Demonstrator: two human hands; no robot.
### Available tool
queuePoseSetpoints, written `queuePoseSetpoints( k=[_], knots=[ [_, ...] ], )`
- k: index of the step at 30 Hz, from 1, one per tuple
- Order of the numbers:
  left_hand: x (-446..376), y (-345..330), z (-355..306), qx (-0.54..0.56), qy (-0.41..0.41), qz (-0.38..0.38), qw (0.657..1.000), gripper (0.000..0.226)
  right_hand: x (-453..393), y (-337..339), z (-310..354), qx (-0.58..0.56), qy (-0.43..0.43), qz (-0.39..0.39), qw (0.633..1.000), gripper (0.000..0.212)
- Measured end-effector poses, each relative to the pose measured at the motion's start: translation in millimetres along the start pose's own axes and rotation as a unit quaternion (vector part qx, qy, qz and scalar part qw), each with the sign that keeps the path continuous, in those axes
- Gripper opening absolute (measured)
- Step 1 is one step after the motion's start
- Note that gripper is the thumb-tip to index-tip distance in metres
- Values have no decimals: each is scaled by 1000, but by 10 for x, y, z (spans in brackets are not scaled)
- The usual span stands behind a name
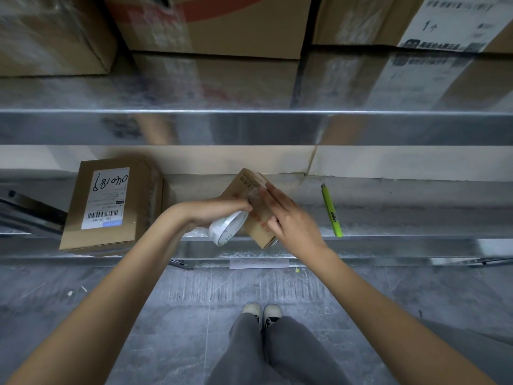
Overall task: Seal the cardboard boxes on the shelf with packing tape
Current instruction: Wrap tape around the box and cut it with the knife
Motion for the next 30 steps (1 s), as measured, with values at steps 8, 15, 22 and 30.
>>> queuePoseSetpoints(
  k=[8,15,22,30],
  knots=[
    [-140,-89,-67,115,-12,-65,991,16,-39,-16,-160,-42,-59,28,997,66],
    [-374,-121,-198,126,16,-105,986,12,-94,35,-328,-99,-135,56,984,68],
    [-515,-111,-298,170,78,-70,980,20,-57,21,-453,-167,-149,37,974,54],
    [-625,-132,-493,227,177,-26,957,16,111,34,-955,-206,-344,-150,904,38]
  ],
)
Point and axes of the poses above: each hand's wrist, its own x-axis away from the middle knuckle, its own y-axis out of the back of the hand, z = x × y, the point moved 2 cm from there along -x, towards the middle knuckle, and after that the axes turned 8 degrees about -y, right-handed, at the moved point
